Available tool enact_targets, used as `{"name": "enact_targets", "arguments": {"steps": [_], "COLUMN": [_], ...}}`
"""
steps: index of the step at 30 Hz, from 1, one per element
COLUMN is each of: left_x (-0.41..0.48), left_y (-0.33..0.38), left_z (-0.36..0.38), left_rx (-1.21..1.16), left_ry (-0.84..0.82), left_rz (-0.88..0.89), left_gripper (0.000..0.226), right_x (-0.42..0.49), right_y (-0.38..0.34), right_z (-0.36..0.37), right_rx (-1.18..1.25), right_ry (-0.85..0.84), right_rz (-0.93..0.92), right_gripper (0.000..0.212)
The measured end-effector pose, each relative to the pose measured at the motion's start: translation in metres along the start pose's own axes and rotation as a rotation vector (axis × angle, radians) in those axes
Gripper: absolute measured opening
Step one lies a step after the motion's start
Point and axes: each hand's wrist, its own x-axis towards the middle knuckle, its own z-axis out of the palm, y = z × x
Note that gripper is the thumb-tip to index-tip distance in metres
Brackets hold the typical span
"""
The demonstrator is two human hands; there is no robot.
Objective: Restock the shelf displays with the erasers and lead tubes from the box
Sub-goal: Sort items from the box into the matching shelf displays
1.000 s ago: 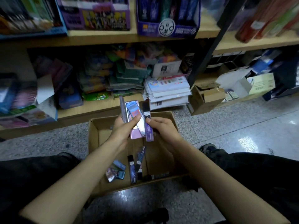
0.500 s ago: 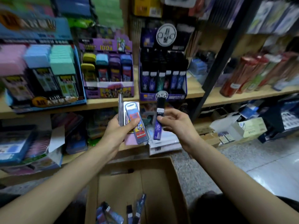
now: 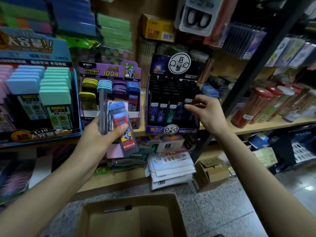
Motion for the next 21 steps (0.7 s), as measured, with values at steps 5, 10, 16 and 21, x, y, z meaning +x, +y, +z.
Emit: {"name": "enact_targets", "arguments": {"steps": [5,10,16,21], "left_x": [0.0,0.002,0.003,0.002], "left_y": [-0.004,-0.008,-0.007,-0.004], "left_z": [-0.007,-0.006,-0.001,0.002], "left_rx": [0.016,-0.001,-0.021,-0.019], "left_ry": [-0.002,-0.01,-0.002,0.013], "left_rz": [0.002,0.005,0.003,-0.004], "left_gripper": [0.036,0.035,0.037,0.037], "right_x": [0.008,0.009,0.006,0.002], "right_y": [0.003,0.004,0.009,-0.003], "right_z": [-0.002,-0.007,0.006,0.013], "right_rx": [-0.07,-0.093,-0.174,-0.243], "right_ry": [-0.114,-0.16,-0.16,-0.128], "right_rz": [-0.067,-0.073,-0.015,0.075], "right_gripper": [0.02,0.017,0.018,0.02]}}
